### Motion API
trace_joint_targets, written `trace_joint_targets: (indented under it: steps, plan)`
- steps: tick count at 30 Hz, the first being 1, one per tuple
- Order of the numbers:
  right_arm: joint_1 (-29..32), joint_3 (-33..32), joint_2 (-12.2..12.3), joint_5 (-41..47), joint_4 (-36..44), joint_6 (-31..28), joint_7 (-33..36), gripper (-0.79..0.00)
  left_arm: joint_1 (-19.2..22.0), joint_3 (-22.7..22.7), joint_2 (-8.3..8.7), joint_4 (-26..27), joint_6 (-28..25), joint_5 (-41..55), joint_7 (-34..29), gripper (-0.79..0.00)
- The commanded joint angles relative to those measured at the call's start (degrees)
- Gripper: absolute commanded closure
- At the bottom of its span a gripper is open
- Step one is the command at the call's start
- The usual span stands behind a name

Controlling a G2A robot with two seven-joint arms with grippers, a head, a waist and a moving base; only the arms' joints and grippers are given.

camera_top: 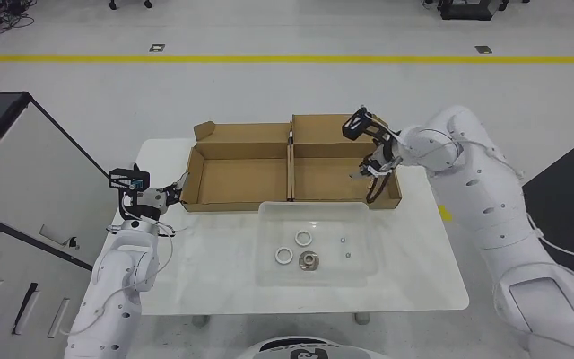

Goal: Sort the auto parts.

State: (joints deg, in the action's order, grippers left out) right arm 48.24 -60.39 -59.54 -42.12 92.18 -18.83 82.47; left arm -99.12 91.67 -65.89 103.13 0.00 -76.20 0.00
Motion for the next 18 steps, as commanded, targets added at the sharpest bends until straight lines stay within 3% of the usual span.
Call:
trace_joint_targets:
  steps: [1,8,18]
  plan:
    - [1.12,-0.38,0.28,2.03,3.06,-0.74,1.68,-0.785,0.0,0.0,0.0,0.0,0.0,0.0,0.0,-0.785]
    - [2.55,3.88,1.93,8.32,11.81,1.02,4.02,-0.785,0.0,0.0,0.0,0.0,0.0,0.0,0.0,-0.785]
    - [0.37,12.85,5.0,13.67,15.87,2.25,5.24,-0.785,0.0,0.0,0.0,0.0,0.0,0.0,0.0,-0.785]
